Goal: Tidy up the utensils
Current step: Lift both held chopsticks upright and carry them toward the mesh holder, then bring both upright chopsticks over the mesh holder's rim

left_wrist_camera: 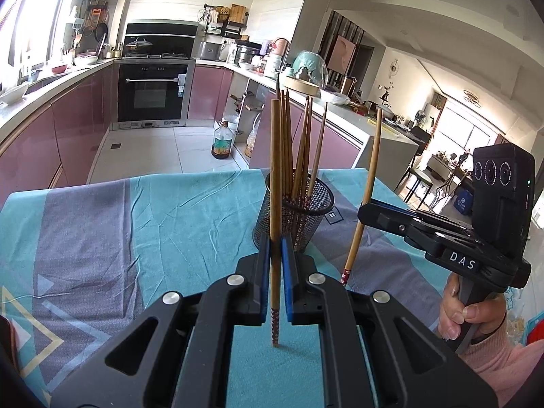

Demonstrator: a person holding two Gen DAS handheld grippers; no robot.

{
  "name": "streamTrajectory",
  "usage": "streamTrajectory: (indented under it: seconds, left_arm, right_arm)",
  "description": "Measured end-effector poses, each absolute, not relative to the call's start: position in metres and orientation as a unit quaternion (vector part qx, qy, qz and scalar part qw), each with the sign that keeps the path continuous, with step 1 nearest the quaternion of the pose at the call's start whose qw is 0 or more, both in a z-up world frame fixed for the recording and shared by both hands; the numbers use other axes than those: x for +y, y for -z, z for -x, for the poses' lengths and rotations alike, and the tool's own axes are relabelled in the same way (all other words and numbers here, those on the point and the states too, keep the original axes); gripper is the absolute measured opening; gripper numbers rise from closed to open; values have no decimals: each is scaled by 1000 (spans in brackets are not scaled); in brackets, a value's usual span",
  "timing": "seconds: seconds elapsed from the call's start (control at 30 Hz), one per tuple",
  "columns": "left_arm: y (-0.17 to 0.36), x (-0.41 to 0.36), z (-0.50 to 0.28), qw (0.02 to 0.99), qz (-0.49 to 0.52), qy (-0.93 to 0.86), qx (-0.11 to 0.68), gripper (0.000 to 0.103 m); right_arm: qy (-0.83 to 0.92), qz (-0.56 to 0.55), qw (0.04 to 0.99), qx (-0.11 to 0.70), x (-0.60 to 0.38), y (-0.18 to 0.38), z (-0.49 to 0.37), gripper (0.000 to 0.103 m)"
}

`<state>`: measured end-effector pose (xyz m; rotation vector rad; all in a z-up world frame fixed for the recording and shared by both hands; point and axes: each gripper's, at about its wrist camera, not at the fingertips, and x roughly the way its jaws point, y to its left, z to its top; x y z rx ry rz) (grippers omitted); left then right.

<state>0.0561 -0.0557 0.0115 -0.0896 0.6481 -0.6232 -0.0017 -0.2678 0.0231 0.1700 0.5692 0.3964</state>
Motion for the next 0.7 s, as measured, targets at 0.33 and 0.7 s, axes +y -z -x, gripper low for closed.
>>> streamTrajectory:
  seconds: [0.33, 0.7]
  left_arm:
    - [-15, -58, -60, 902, 40, 303, 305, 7]
    - [-23, -62, -60, 904, 35, 306, 296, 7]
  right_arm:
    - [-193, -82, 940, 270, -270, -30, 1, 5]
    - [-190, -81, 943, 262, -275, -37, -2, 5]
